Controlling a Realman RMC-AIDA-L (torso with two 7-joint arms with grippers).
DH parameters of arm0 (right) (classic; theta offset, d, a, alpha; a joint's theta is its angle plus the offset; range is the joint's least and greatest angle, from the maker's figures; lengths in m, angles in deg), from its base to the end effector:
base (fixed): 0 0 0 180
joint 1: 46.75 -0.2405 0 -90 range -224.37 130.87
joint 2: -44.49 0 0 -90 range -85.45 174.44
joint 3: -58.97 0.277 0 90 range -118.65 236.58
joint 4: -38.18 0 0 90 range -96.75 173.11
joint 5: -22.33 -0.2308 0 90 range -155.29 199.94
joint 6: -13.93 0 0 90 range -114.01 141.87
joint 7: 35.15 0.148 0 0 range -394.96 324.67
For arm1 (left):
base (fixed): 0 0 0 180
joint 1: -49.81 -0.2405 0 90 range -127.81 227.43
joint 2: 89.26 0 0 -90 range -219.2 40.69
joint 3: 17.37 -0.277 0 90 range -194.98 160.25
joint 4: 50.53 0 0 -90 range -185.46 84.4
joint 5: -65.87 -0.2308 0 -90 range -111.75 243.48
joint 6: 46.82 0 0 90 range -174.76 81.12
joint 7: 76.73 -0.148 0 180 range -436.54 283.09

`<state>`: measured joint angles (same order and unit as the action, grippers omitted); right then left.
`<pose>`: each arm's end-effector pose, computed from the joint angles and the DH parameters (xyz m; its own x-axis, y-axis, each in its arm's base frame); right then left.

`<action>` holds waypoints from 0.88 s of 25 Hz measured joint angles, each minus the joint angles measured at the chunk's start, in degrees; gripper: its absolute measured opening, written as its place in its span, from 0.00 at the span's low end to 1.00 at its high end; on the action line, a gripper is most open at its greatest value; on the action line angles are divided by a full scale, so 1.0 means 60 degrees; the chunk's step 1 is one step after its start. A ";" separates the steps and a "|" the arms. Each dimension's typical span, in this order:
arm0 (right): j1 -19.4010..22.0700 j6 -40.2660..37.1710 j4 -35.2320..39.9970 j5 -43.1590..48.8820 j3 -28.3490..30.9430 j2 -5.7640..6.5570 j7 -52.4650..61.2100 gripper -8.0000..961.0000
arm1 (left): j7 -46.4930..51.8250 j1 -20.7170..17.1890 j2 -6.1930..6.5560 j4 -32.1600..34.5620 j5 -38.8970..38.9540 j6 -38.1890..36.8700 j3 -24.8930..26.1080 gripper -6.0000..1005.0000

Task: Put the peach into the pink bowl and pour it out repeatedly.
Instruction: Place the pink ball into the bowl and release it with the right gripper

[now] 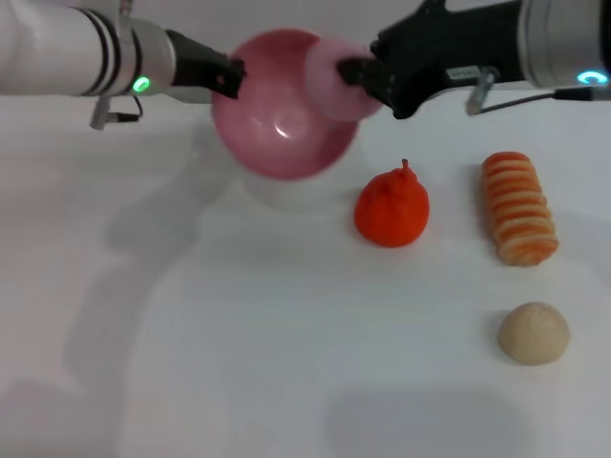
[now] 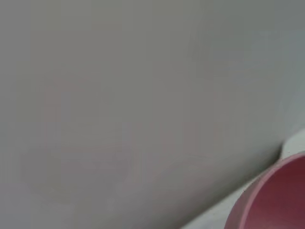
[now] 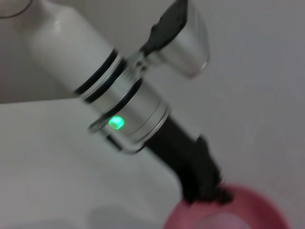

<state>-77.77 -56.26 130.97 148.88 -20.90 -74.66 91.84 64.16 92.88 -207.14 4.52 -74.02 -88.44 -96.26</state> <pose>0.0795 0.3977 0.0194 0.9767 -0.0835 -0.1977 -0.1698 -0.8641 -0.4738 -0.1723 0.4959 -0.0239 0.8595 0.4467 0.2483 0.4882 -0.5738 -0.6576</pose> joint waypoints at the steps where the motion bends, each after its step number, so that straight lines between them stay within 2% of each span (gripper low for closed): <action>1: -0.0064 0.0225 -0.0191 0.0000 -0.0111 0.0010 -0.0043 0.05 | 0.0013 0.0034 -0.0001 0.0027 -0.0001 -0.0187 -0.0059 0.05; 3: -0.0198 0.0514 -0.0522 0.0016 -0.0282 0.0029 -0.0099 0.04 | 0.0018 0.0133 0.0004 0.0084 -0.0005 -0.0653 -0.0099 0.05; 12: -0.0706 0.0616 -0.1580 0.0098 -0.0796 0.0055 -0.0216 0.10 | 0.0184 0.0658 0.0007 0.0539 -0.0716 -0.2923 0.0012 0.05; 22: -0.0833 0.0751 -0.2143 0.0105 -0.1058 0.0055 -0.0281 0.18 | 0.0436 0.0805 -0.0006 0.0565 -0.1078 -0.3375 0.0009 0.05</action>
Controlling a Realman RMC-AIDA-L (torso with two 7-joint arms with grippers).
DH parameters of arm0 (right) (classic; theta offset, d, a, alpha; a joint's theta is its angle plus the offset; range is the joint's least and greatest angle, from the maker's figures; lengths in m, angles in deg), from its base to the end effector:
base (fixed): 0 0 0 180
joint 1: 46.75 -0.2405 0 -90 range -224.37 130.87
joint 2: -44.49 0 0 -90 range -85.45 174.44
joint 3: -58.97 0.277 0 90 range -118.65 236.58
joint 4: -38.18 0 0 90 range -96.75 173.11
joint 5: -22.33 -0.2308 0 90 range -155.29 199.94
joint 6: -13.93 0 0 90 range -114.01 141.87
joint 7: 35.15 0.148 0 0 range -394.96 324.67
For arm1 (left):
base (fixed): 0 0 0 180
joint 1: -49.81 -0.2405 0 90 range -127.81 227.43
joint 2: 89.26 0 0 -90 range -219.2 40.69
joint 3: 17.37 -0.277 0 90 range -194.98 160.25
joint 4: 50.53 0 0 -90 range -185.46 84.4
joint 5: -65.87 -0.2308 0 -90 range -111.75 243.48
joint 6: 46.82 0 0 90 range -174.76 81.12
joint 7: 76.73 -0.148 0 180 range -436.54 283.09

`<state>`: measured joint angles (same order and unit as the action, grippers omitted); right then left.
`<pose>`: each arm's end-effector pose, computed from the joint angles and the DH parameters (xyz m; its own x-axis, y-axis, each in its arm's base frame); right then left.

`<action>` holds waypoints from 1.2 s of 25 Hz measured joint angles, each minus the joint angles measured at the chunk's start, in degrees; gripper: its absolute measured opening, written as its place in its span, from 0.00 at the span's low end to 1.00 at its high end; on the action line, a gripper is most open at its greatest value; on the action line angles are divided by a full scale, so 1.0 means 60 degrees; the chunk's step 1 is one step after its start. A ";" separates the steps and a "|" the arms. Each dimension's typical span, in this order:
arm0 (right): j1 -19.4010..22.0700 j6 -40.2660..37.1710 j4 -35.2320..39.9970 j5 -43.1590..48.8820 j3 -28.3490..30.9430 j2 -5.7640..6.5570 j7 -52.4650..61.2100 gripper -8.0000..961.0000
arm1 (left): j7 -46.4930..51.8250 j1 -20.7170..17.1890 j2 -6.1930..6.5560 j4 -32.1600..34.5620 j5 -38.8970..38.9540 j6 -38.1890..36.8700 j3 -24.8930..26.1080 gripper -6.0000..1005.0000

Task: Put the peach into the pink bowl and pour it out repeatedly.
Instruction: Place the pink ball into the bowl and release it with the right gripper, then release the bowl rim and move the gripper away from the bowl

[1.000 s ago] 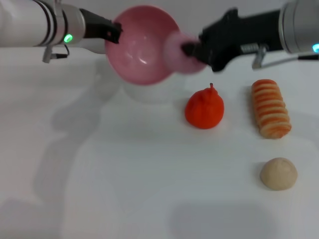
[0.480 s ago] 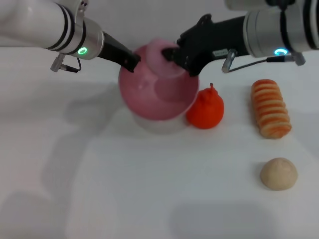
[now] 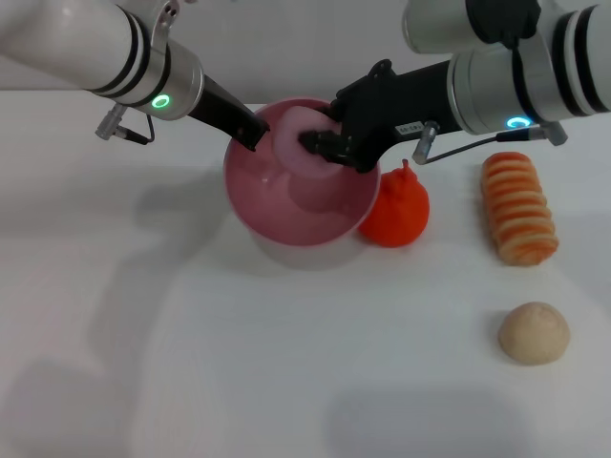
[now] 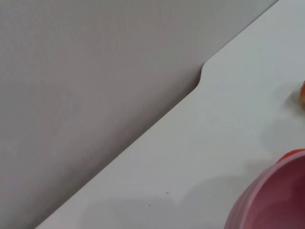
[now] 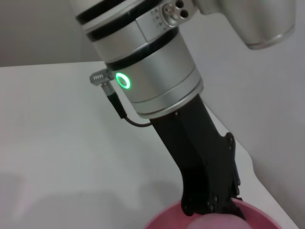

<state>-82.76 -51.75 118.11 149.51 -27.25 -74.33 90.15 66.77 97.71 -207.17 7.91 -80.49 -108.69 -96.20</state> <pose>0.0902 0.4111 -0.0345 0.9875 -0.1179 -0.1051 -0.1502 -0.9066 -0.3943 -0.1466 0.4747 -0.0347 0.8628 0.5055 -0.0025 0.4178 -0.7159 -0.5594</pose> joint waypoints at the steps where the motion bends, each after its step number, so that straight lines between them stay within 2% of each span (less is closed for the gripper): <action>1: 0.0021 0.0019 0.0000 0.0000 0.0000 0.0000 -0.0008 0.18 | 0.0003 0.0001 -0.0002 0.0000 -0.0007 -0.0017 0.0000 0.05; 5: 0.0120 0.0056 0.0105 -0.0008 0.0003 0.0000 -0.0080 0.21 | 0.0016 0.0004 -0.0005 -0.0030 -0.0013 -0.0047 0.0000 0.05; 10: 0.0429 0.0125 0.0531 -0.0052 0.0000 -0.0007 -0.0207 0.44 | 0.0038 -0.0004 -0.0005 -0.0061 -0.0017 -0.0096 -0.0002 0.05; 14: 0.0844 0.0260 0.1061 -0.0148 0.0137 -0.0049 -0.0404 0.44 | 0.0111 -0.0014 -0.0005 -0.0066 -0.0017 -0.0182 -0.0083 0.05; 17: 0.1387 0.0474 0.1373 -0.0862 0.0554 -0.0095 -0.1288 0.45 | 0.0122 -0.0014 -0.0005 -0.0068 -0.0019 -0.0323 -0.0091 0.05; 19: 0.1736 0.0512 0.1368 -0.1813 0.0975 -0.0100 -0.2258 0.45 | 0.0121 -0.0013 -0.0002 -0.0064 -0.0028 -0.0454 -0.0088 0.05; 23: 0.2607 0.0736 0.0607 -0.5251 0.1677 -0.0042 -0.5488 0.45 | 0.0098 -0.0001 0.0005 -0.0037 -0.0037 -0.0636 -0.0068 0.05; 24: 0.2851 0.0815 0.0283 -0.6336 0.1815 -0.0031 -0.6583 0.45 | 0.0098 -0.0001 0.0005 -0.0037 -0.0037 -0.0636 -0.0068 0.05; 25: 0.3177 0.0879 -0.0453 -0.8109 0.2019 -0.0025 -0.8555 0.45 | 0.0074 0.0050 0.0022 -0.0050 -0.0221 -0.1233 -0.0008 0.05; 26: 0.3177 0.0879 -0.0453 -0.8109 0.2019 -0.0025 -0.8555 0.45 | 0.0110 0.0040 0.0023 -0.0073 -0.0264 -0.1344 -0.0022 0.05; 30: 0.3395 0.0697 -0.2740 -1.1902 0.2487 -0.0027 -1.2032 0.45 | 0.0136 -0.0074 0.0022 -0.0083 -0.0265 -0.1393 -0.0028 0.05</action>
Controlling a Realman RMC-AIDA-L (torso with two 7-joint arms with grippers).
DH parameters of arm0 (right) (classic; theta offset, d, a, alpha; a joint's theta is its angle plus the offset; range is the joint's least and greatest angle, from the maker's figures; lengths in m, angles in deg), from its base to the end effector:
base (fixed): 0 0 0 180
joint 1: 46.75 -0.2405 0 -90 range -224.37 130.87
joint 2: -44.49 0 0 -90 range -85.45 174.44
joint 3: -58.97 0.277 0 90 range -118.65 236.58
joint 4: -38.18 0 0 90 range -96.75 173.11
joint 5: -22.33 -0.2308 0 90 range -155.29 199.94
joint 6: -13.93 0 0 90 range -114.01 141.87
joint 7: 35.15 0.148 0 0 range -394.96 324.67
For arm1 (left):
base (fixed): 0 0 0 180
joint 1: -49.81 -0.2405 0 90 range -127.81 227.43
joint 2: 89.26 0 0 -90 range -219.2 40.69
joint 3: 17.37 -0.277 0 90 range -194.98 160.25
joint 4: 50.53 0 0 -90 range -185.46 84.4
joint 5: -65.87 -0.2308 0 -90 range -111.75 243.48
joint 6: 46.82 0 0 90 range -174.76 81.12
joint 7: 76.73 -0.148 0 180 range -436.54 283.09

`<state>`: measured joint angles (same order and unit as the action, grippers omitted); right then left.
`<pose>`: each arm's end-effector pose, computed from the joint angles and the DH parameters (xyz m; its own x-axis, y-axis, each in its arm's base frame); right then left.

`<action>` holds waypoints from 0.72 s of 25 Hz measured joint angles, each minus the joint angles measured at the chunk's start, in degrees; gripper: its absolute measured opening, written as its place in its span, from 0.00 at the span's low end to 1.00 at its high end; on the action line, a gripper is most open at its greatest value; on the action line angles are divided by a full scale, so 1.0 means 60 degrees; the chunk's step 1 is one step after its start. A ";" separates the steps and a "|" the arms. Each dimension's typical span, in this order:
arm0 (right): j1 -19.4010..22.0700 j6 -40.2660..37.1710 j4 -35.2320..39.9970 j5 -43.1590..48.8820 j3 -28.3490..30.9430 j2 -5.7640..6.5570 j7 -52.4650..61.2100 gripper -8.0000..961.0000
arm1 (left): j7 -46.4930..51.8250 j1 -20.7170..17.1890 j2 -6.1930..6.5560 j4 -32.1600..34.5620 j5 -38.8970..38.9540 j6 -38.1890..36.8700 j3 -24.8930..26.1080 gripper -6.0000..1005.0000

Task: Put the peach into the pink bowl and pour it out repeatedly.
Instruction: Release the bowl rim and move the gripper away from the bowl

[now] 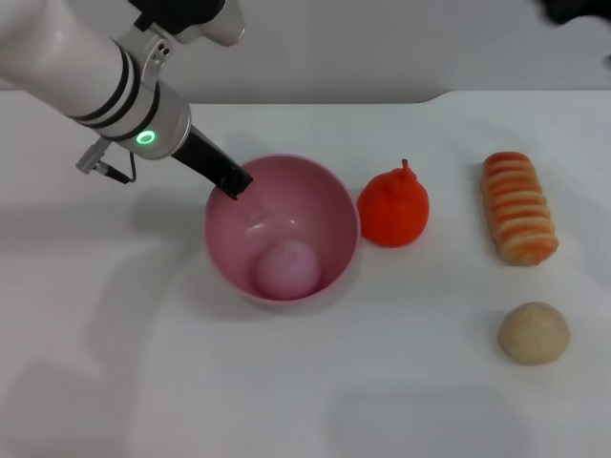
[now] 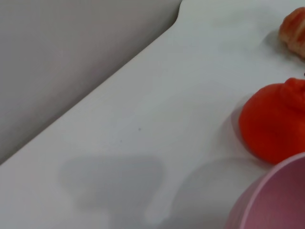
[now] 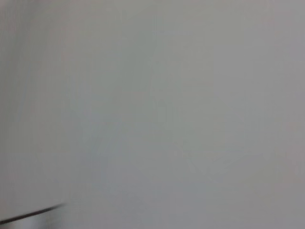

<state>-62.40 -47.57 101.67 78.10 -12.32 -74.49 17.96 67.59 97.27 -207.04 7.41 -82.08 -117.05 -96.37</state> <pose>0.2027 0.3900 0.0686 0.6945 0.3688 -0.6177 -0.3173 -0.6136 -0.7231 -0.1652 0.4555 -0.0393 0.8096 0.5747 -0.1196 0.4493 -0.7378 -0.5037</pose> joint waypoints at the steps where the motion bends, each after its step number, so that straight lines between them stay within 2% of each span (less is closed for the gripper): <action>1: -0.0036 -0.0129 -0.0626 -0.0883 0.0074 0.0002 -0.0737 0.45 | 0.0000 0.0000 0.0000 0.0000 0.0000 0.0000 0.0000 0.05; 5: -0.0450 -0.1235 -0.3320 -0.4658 0.0265 0.0013 -0.3546 0.45 | 0.0079 -0.0127 -0.0020 -0.0046 0.0064 0.0301 -0.0020 0.05; 8: -0.0780 -0.2128 -0.4849 -0.6390 0.0340 0.0050 -0.4473 0.45 | 0.0114 -0.0136 -0.0020 -0.0063 0.0064 0.0336 -0.0034 0.05; 11: -0.0901 -0.2469 -0.5415 -0.6851 0.0394 0.0060 -0.4734 0.45 | 0.0173 -0.0146 -0.0022 -0.0108 0.0069 0.0375 -0.0053 0.05; 18: -0.0917 -0.2515 -0.5550 -0.6916 0.0450 0.0062 -0.4790 0.45 | 0.0230 -0.0209 -0.0017 -0.0255 0.0077 0.0175 -0.0048 0.05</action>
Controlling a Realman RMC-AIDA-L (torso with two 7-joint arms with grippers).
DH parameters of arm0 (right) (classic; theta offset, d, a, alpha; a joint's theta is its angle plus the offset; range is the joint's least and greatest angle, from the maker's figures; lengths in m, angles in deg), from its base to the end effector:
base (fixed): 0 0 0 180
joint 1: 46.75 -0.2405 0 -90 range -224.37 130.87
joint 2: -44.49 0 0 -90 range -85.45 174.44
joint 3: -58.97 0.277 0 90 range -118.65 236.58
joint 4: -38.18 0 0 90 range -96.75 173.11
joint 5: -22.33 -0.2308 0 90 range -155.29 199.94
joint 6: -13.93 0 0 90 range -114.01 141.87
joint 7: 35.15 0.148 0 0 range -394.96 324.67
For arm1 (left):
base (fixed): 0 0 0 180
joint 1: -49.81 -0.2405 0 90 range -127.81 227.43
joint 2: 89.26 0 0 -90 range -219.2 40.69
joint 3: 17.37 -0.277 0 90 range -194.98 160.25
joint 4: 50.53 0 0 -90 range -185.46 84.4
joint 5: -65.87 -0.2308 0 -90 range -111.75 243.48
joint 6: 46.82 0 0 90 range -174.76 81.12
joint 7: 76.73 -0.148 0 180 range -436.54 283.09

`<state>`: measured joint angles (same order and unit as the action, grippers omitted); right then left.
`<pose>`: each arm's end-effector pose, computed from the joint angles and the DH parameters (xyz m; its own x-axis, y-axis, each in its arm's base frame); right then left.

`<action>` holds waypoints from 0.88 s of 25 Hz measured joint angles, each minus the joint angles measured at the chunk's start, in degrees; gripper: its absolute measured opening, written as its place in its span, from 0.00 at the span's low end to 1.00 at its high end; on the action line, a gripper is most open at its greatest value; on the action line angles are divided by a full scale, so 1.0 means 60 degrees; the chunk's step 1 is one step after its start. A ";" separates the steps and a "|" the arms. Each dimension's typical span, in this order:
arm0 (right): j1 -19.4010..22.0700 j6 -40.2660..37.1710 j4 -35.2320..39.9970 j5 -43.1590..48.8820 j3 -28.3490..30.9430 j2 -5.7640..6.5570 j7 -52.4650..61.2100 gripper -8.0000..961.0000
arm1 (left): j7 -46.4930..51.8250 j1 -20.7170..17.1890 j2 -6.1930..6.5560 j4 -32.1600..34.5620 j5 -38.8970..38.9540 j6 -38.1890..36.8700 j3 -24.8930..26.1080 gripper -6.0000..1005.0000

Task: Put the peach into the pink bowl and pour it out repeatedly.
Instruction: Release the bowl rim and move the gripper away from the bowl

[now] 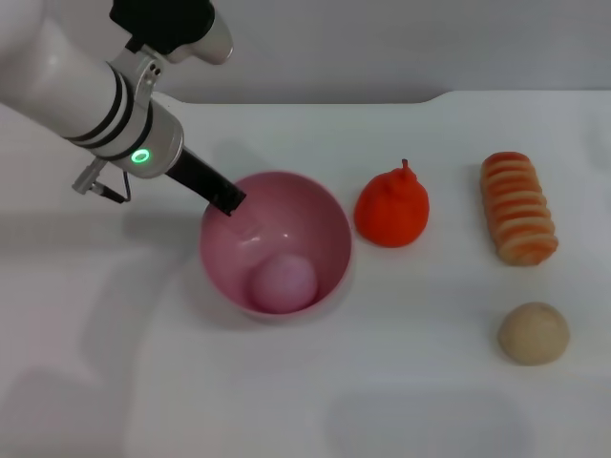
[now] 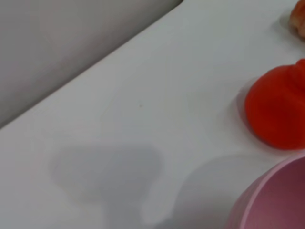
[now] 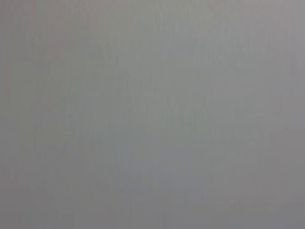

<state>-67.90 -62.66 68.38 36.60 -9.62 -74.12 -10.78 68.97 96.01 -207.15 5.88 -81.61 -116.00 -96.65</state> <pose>0.2936 0.3810 0.0841 0.5315 0.5223 -0.6668 -0.6714 -0.2202 -0.7076 -0.1798 0.4511 -0.0443 0.7778 0.6196 -0.1051 0.4964 -0.7082 -0.5020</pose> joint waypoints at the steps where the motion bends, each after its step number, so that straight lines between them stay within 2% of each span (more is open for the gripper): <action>1: -0.0003 -0.0006 0.0014 -0.0003 0.0002 -0.0003 0.0000 0.45 | 0.0007 -0.0036 0.0001 -0.0036 0.0001 -0.0024 -0.0007 0.05; 12: -0.0135 -0.0033 0.0012 -0.0025 -0.0028 -0.0008 0.0055 0.45 | 0.0031 -0.0371 -0.0010 -0.0136 0.0002 0.0051 -0.0028 0.05; 17: -0.0186 -0.0038 -0.0043 -0.0034 -0.0061 -0.0007 0.0064 0.45 | 0.0004 -0.0394 -0.0010 -0.0015 0.0001 0.0059 -0.0028 0.14; 22: -0.0209 -0.0037 -0.0072 -0.0016 -0.0077 -0.0007 0.0069 0.45 | -0.0127 -0.0293 -0.0020 0.0353 0.0051 0.0095 -0.0026 0.30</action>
<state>-69.15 -62.89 67.94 36.50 -10.08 -74.16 -10.36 68.20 94.26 -207.27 8.00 -81.31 -115.43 -96.81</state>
